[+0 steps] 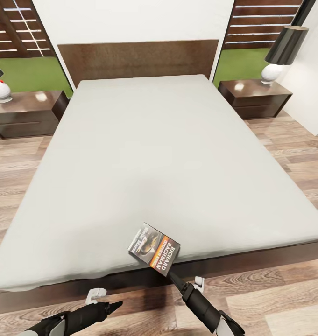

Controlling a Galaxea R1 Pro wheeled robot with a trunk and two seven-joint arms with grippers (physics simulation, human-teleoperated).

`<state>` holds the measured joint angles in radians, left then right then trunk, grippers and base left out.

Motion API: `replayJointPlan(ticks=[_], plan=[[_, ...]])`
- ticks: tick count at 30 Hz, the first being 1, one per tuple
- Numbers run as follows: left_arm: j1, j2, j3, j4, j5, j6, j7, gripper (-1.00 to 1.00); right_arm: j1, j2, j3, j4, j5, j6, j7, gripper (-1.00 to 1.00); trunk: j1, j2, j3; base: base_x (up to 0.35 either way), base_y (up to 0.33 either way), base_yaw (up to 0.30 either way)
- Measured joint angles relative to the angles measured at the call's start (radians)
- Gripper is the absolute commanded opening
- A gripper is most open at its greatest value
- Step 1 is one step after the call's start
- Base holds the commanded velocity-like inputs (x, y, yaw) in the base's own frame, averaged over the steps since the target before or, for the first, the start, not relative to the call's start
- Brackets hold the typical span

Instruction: In the bedroom, move the book from the bed onto either nightstand, and place the two sandals side by side next to the bed.

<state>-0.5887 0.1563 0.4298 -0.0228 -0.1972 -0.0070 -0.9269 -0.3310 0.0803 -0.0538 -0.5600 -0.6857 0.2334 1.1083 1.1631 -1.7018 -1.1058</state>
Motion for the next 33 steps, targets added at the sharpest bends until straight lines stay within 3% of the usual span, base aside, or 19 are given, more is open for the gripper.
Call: replayJointPlan(ticks=[33], plan=[[0.000, 0.001, 0.000, 0.001, 0.000, 0.000, 0.000, 1.00, 0.000, 0.000, 0.000, 0.000, 0.000, 0.000, 0.000, 1.00, 0.000, 0.000, 0.000, 0.000, 0.025, 0.000]])
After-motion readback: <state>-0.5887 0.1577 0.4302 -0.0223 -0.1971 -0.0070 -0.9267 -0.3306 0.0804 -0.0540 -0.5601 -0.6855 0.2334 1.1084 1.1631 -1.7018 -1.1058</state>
